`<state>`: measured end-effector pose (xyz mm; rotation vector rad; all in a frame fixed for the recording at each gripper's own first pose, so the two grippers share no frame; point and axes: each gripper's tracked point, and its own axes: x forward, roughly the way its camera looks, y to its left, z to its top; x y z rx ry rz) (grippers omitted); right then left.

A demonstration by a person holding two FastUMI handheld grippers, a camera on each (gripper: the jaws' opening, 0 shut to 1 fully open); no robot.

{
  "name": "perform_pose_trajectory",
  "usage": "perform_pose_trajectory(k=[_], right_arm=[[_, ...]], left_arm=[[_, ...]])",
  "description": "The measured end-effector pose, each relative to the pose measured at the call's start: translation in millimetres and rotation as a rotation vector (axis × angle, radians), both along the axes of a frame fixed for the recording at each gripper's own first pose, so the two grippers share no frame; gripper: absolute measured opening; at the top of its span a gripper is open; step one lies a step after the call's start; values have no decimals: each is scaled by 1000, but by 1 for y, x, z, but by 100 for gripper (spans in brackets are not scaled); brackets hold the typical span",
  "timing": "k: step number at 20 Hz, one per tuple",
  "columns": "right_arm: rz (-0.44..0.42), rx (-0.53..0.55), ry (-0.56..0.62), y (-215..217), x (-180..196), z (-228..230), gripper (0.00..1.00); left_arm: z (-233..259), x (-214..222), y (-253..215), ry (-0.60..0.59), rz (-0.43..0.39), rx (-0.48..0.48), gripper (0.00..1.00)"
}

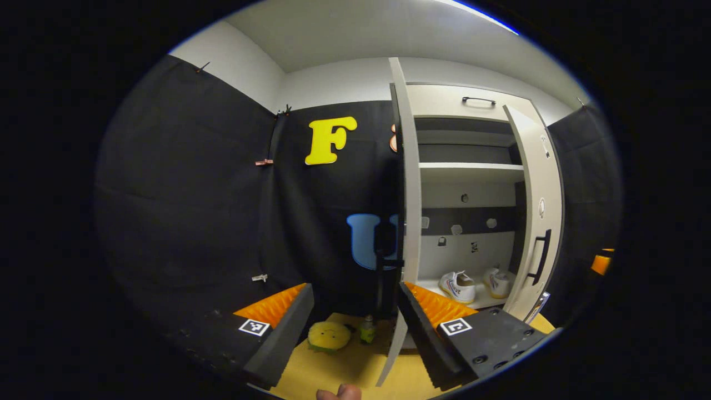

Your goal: Grab one shoe with the right hand and put it into the shoe cabinet, grab the other shoe with the left hand and put it into the shoe cabinet; then close the right door with the right hand and the left door with the left hand.

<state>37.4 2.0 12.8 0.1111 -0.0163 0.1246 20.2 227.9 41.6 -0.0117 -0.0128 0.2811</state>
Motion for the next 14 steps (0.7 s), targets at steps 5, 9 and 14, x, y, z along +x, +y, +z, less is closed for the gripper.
perform_pose_trajectory(k=[5, 9, 14], right_arm=[[-29, -4, -10, -5, -6, 6, 97], [-48, -11, -11, -10, -9, 9, 97], [-55, -2, -8, -17, -9, 9, 97]], left_arm=[[-12, 32, 41, 17, 29, 11, 95], [-22, 46, 43, 36, -10, -11, 95], [-28, 60, 34, 48, -14, 45, 94]])
